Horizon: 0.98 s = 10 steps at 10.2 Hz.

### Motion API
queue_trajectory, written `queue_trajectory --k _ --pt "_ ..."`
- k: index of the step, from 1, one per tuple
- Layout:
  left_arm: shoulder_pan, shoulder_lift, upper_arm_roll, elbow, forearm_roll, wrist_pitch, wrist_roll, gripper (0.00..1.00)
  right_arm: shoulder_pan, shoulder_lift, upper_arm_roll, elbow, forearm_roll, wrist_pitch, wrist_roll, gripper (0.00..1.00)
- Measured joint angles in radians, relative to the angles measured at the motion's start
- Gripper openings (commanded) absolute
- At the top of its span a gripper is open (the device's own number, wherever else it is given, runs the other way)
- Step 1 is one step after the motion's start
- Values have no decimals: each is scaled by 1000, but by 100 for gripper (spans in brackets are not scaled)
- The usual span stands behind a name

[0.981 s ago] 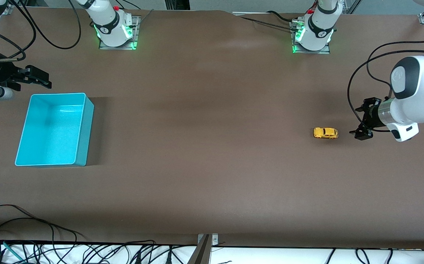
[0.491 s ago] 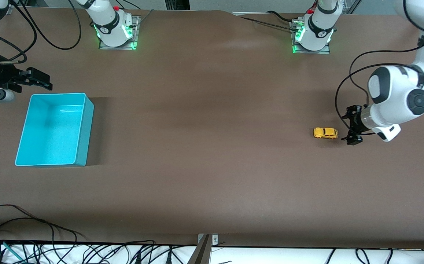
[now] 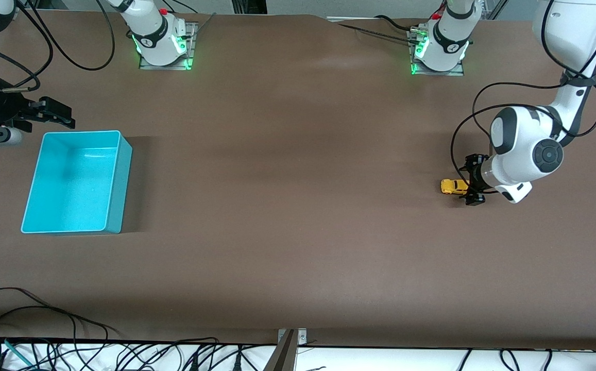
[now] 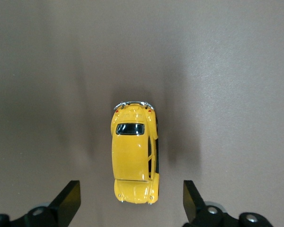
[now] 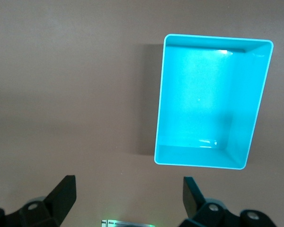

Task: Wind up and store yellow beetle car
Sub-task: 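Lower the left gripper and close it on the yellow car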

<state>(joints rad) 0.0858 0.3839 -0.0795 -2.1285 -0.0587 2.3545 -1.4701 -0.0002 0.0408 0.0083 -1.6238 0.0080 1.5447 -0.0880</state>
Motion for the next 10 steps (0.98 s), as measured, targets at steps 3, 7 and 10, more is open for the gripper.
queue_trajectory --k 3,7,10 --pt "1 9 3 -1 17 0 -1 89 1 0 1 0 0 0 0 100" --pt "4 19 8 -5 39 0 -1 84 1 0 1 0 0 0 0 100" --pt "4 30 8 -6 40 0 -1 51 1 0 1 0 0 0 0 100"
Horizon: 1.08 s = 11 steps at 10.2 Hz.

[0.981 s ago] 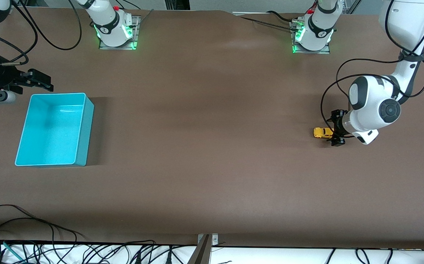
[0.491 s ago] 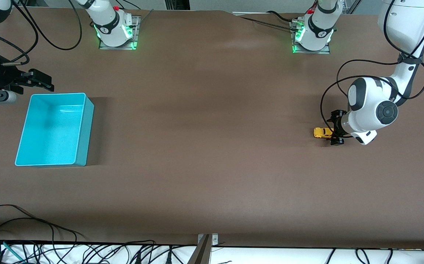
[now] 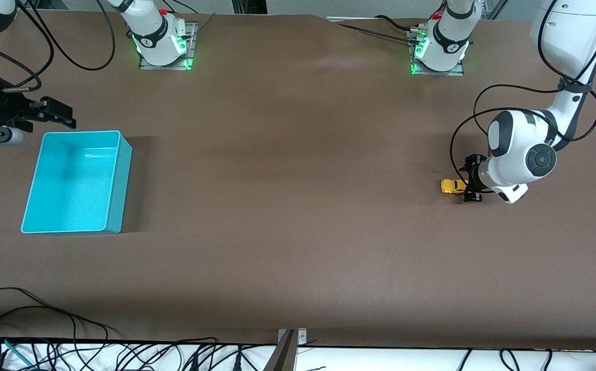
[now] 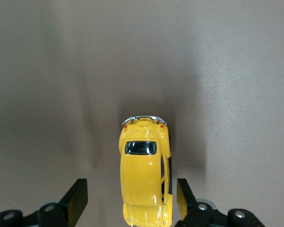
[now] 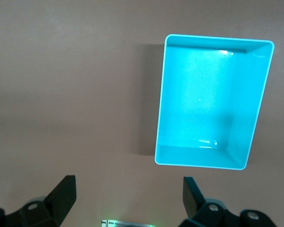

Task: Wind up and store yellow beetle car
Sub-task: 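Lower the left gripper and close it on the yellow car, then drag the car back and forth along the table with the left gripper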

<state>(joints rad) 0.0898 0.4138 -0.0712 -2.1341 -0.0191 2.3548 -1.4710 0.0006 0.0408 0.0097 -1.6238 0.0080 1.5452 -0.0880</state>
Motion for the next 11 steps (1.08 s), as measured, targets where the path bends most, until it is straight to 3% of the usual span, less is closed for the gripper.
queue_trajectory --k 2,3,7,11 --pt "0 1 0 0 0 0 0 9 0 0 0 0 0 0 0 100" --pt "0 1 0 0 0 3 0 0 0 0 0 0 0 0 0 100" --pt "-3 -5 -9 7 0 4 -1 0 0 0 0 0 0 1 0 100" --pt "-6 -43 -99 14 0 -23 -131 0 0 0 1 0 0 1 0 100"
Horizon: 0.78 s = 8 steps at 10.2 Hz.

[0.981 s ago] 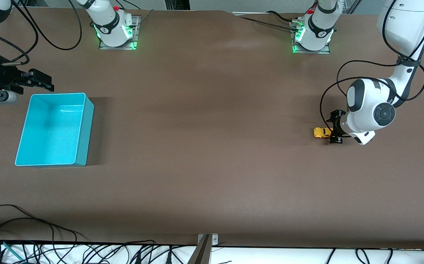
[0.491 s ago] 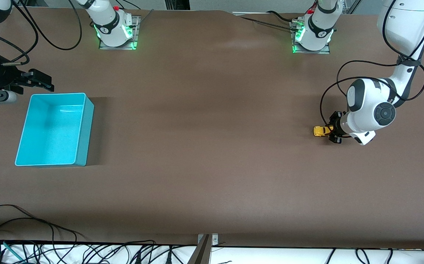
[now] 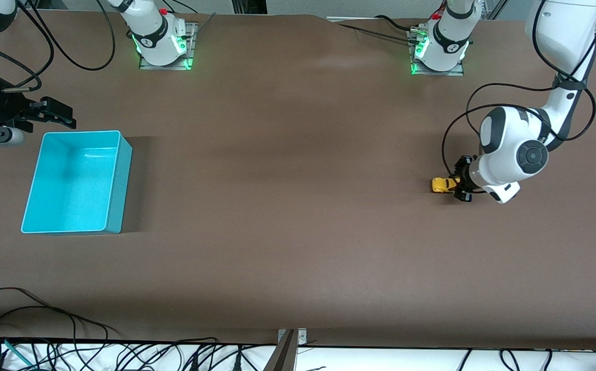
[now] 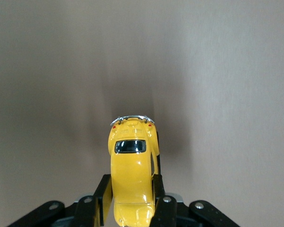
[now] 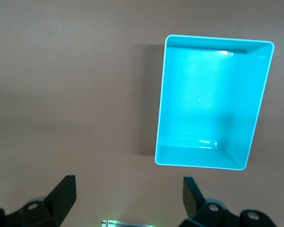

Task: Wind up and store yellow beetle car
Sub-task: 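Drag the car back and forth along the table with the left gripper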

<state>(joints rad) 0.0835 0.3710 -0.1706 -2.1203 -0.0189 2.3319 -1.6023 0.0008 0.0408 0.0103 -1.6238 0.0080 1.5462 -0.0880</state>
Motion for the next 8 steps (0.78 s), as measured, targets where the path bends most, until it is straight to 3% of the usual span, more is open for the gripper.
queue_trajectory --k 3,8 --pt "-19 18 -67 -1 0 15 -113 0 0 0 0 0 0 0 0 100" --pt "-54 59 -75 -2 48 62 -135 0 0 0 0 0 0 0 0 100"
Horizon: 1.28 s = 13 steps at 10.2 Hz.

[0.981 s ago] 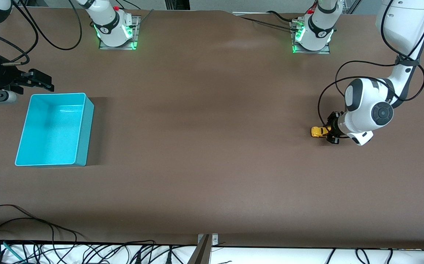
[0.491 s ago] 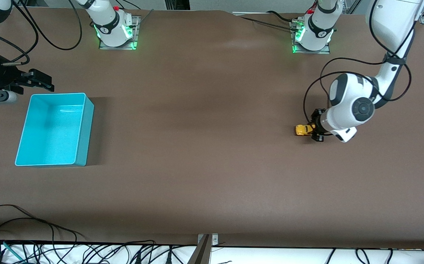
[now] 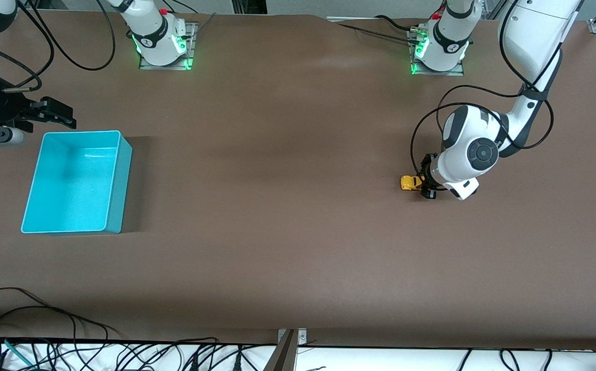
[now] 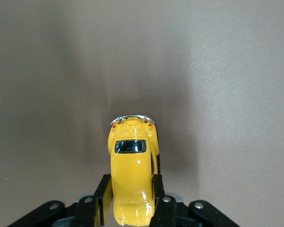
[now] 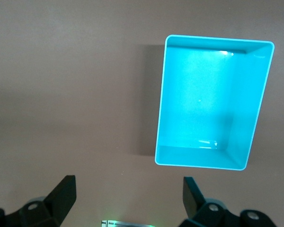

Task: Wind up and store yellow beetle car
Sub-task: 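Drag the car back and forth along the table with the left gripper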

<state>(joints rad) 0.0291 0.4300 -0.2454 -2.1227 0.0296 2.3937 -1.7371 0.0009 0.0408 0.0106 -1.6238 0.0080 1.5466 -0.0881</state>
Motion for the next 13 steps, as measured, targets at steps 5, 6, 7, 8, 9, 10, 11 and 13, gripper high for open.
queue_trajectory --k 5,6,7,8,9,10,11,13 --pt "36 0 0 -2 43 -6 55 0 0 0 0 0 0 0 0 100" --pt "52 -1 0 -2 43 -9 72 0 0 0 0 0 0 0 0 100" --pt "70 -1 0 -2 43 -11 83 0 0 0 0 0 0 0 0 100" --pt "89 -1 0 -2 43 -12 88 0 0 0 0 0 0 0 0 100" --pt "109 -1 1 -2 44 -13 90 0 0 0 0 0 0 0 0 100" --pt "130 -1 3 -2 44 -13 92 0 0 0 0 0 0 0 0 100" --pt "153 -1 5 -2 44 -13 97 0 0 0 0 0 0 0 0 100" --pt "197 0 5 -2 59 -14 108 0 0 0 0 0 0 0 0 100"
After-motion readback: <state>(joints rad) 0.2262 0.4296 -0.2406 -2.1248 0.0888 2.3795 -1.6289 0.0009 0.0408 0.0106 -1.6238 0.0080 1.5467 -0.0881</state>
